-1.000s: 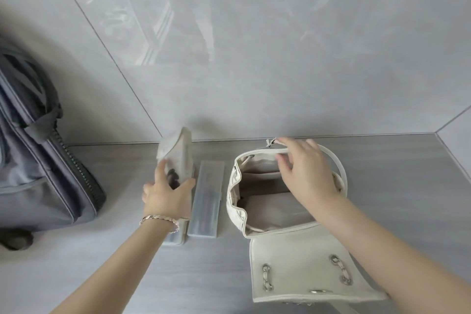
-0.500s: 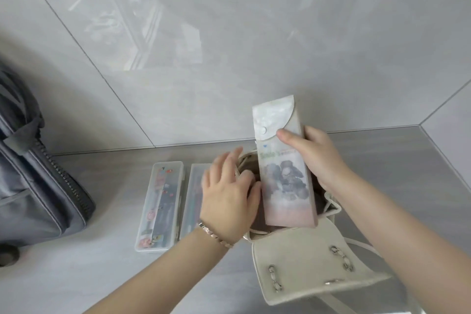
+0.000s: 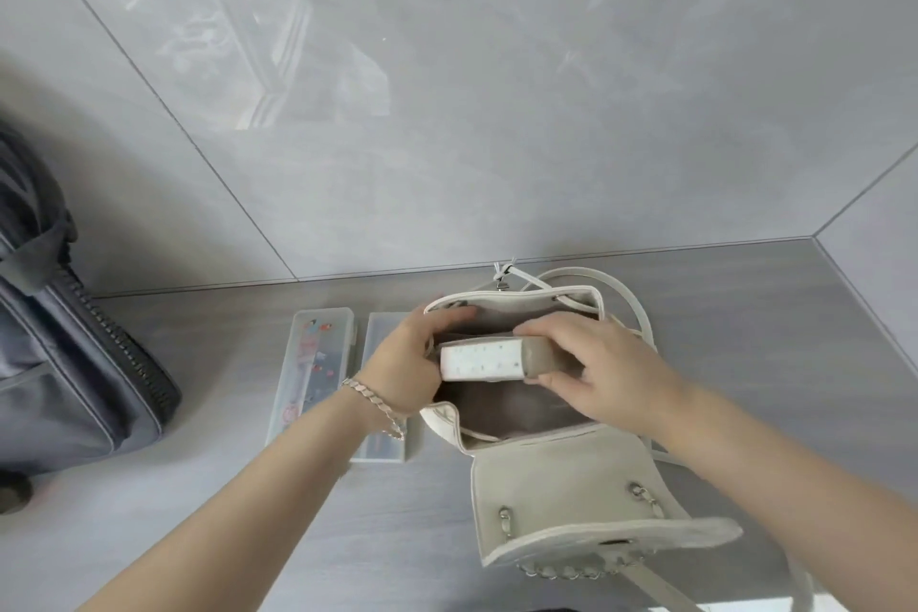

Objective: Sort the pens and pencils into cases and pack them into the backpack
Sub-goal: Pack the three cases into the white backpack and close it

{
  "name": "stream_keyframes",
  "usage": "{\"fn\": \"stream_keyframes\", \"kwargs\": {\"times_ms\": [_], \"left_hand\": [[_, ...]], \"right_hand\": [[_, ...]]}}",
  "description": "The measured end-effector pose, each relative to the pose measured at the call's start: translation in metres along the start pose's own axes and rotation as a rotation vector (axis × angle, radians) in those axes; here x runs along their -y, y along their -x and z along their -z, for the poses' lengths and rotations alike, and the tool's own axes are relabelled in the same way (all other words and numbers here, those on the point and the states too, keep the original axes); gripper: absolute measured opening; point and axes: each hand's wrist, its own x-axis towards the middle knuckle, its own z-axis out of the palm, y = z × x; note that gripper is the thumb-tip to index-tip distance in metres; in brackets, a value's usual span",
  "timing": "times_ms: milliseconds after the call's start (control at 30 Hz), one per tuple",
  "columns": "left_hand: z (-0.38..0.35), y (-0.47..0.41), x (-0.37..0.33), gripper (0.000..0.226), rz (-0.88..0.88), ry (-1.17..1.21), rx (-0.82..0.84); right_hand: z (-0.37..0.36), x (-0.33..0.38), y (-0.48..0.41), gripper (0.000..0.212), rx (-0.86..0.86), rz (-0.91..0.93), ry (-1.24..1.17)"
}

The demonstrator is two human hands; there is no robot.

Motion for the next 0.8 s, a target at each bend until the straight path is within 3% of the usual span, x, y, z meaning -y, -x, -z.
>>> {"fn": "stream_keyframes", "kwargs": {"times_ms": [133, 300, 467, 600, 700, 800], "left_hand": [[0.004, -0.001, -0.011, 0.081, -0.047, -0.095, 0.054], [-0.019, 0.009, -0.028, 0.081, -0.138, -0.155, 0.071], [-0.023, 0.005, -0.017, 0.083, -0.074, -0.061, 0.013], [-0.020, -0.003, 0.001, 0.079, -0.030, -0.002, -0.031], [-0.022, -0.010, 0.006, 0.070, -0.040, 0.044, -0.068], [-0.022, -0.014, 0.008, 0.078, -0.021, 0.062, -0.053]], "right_hand": [[-0.009, -0.001, -0.002, 0.036, 0.120, 0.064, 0.333], [-0.038, 0.014, -0.025, 0.040, 0.364, -0.187, 0.644], [-0.089, 0.018, -0.046, 0.040, 0.472, -0.376, 0.856], [-0.093, 0.025, -0.053, 0.047, 0.571, -0.303, 0.987], [-0.086, 0.026, -0.053, 0.053, 0.634, -0.224, 0.950], [-0.067, 0.019, -0.044, 0.053, 0.568, -0.274, 0.607]]}}
